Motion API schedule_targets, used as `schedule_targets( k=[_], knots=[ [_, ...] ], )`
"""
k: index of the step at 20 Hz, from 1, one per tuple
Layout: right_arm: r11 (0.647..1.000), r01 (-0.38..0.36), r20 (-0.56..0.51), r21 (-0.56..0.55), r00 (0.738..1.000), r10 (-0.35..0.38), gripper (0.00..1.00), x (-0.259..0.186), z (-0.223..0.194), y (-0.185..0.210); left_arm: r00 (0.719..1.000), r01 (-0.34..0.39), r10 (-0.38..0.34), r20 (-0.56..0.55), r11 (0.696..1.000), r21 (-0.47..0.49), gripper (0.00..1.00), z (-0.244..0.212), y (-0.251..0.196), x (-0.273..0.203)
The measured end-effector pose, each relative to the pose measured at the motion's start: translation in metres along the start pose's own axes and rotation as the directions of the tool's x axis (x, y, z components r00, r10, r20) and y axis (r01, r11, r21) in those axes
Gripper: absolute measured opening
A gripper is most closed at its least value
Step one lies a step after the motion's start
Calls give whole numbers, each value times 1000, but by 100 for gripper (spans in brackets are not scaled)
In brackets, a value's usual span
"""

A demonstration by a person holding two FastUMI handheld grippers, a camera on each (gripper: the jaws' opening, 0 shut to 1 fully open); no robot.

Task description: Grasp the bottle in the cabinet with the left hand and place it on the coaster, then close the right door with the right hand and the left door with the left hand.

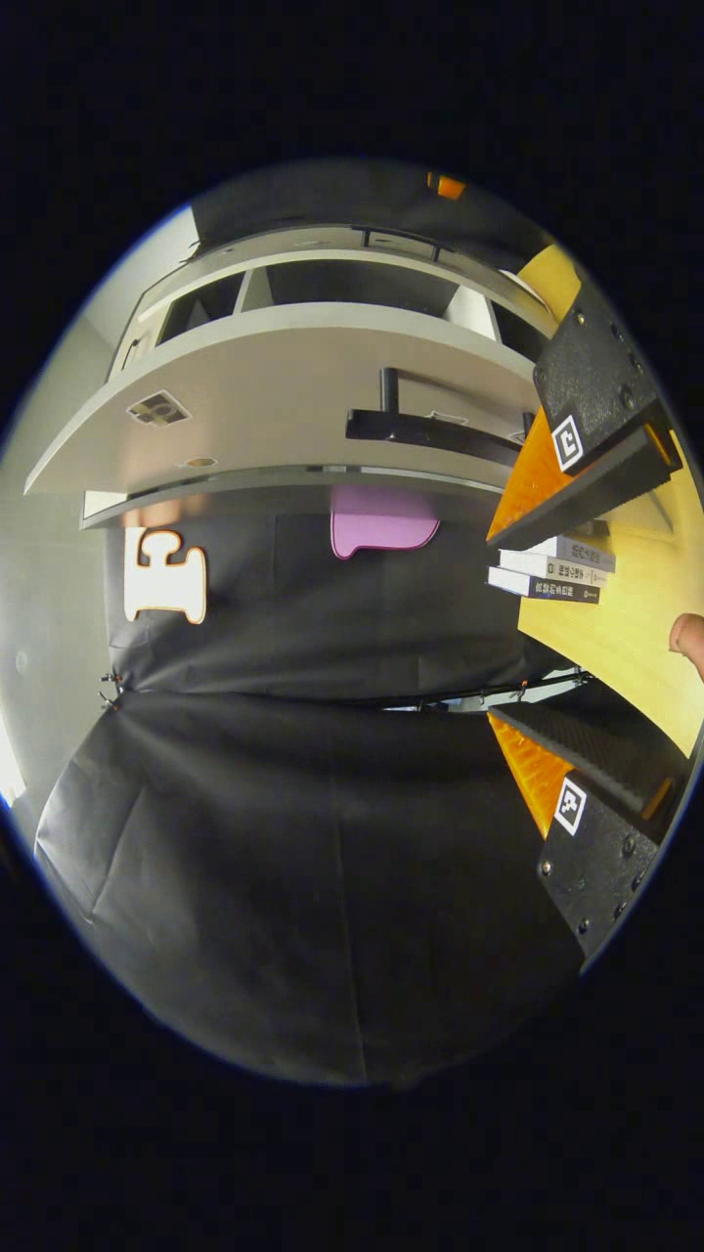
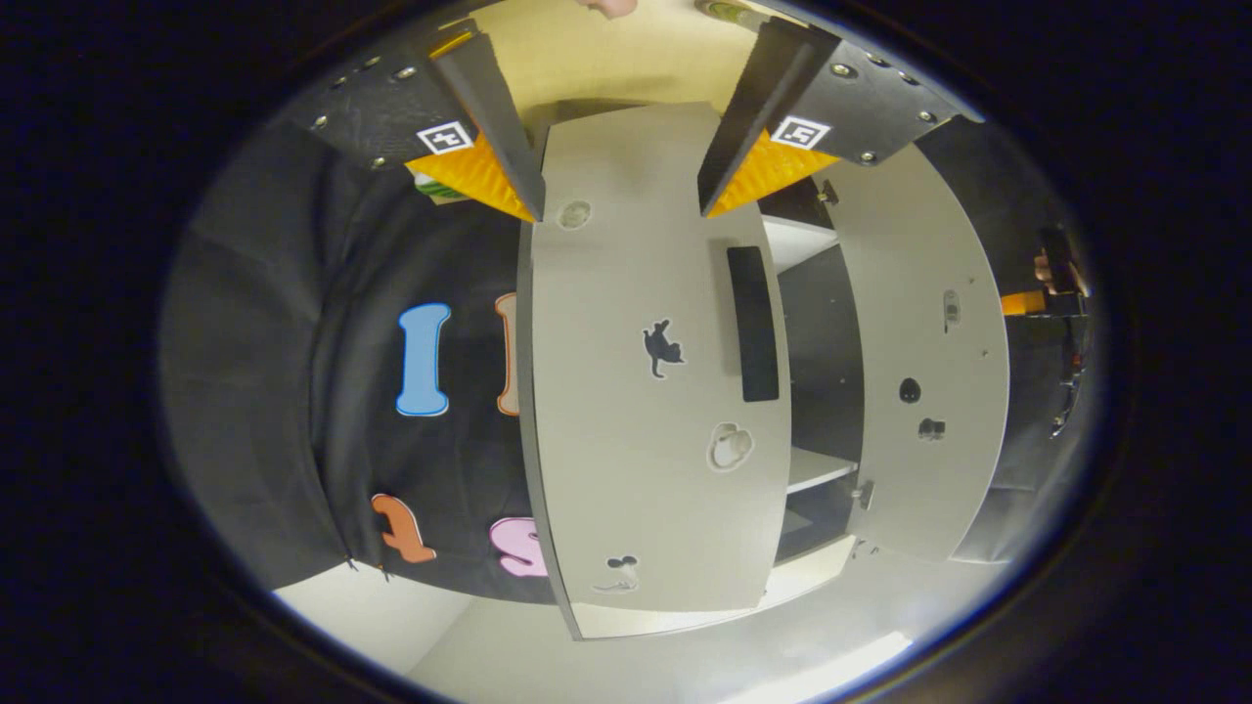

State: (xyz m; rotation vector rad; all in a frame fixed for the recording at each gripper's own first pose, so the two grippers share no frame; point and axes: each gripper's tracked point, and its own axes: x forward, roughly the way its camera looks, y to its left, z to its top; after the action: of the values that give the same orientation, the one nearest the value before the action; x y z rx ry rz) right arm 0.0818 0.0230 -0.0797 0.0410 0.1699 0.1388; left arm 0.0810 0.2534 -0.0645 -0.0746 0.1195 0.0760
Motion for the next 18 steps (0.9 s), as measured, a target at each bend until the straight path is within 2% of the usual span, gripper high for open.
schedule_targets(
  k=[4,5,6,8,13,18],
  knots=[
    [1000,8,-7,22,1000,-8,95,-1,-4,-6,998,50,-49,-49,999,6,98,-10,-30,3],
    [1000,8,-7,18,1000,-8,95,-2,-4,-8,999,28,-26,-37,999,44,98,-10,-30,3],
    [1000,9,-8,14,1000,-9,93,-3,-6,-10,1000,16,-15,-9,995,96,92,-6,-29,7],
    [1000,7,-16,16,1000,-7,95,-4,-10,-13,1000,10,-10,-1,990,144,89,-6,-32,5],
    [1000,8,-9,22,1000,-7,95,-8,-9,-20,998,22,-24,-65,999,-33,90,-19,-37,1],
    [1000,17,-15,19,1000,-16,95,-11,-12,-26,998,17,-19,-62,999,-34,89,-20,-43,-2]
  ],
)
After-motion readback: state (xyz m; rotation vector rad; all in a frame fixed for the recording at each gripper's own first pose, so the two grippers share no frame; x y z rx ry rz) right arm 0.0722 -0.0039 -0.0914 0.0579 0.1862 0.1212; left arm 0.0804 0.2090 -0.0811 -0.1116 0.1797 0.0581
